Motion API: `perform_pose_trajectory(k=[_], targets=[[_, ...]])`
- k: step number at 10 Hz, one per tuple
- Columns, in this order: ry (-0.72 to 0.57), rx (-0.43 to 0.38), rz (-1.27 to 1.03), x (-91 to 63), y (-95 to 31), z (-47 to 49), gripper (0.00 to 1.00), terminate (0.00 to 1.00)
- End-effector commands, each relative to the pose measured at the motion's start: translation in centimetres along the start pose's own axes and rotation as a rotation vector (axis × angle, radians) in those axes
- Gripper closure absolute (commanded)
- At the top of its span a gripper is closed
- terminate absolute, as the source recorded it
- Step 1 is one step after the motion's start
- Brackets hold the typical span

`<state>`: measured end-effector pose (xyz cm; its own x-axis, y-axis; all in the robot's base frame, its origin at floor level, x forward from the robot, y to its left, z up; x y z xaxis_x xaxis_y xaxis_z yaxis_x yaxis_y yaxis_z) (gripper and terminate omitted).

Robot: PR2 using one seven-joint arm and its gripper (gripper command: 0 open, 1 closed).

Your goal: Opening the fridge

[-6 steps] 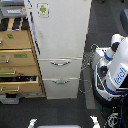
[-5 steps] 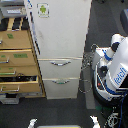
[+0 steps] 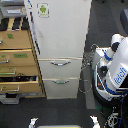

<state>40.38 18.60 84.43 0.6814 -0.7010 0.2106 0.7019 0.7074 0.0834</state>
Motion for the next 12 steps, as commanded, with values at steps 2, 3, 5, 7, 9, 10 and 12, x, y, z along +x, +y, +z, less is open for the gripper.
perform_pose_trajectory(k=[2, 3, 5, 7, 9, 10, 12], targets=[[-0.063, -0.016, -0.011, 8.3, 4.8, 3.1, 0.00, 0.00], [-0.065, -0.004, -0.015, 9.4, 5.5, 3.4, 0.00, 0.00], [-0.095, 0.029, 0.007, 12.0, 8.7, 4.9, 0.00, 0.00], [-0.114, 0.063, 0.015, 14.5, 11.7, 6.3, 0.00, 0.00], [-0.124, 0.085, 0.015, 17.2, 14.1, 7.4, 0.00, 0.00], [-0.136, 0.092, 0.016, 18.4, 15.2, 8.5, 0.00, 0.00], [-0.131, 0.093, 0.018, 20.9, 17.8, 9.7, 0.00, 0.00]])
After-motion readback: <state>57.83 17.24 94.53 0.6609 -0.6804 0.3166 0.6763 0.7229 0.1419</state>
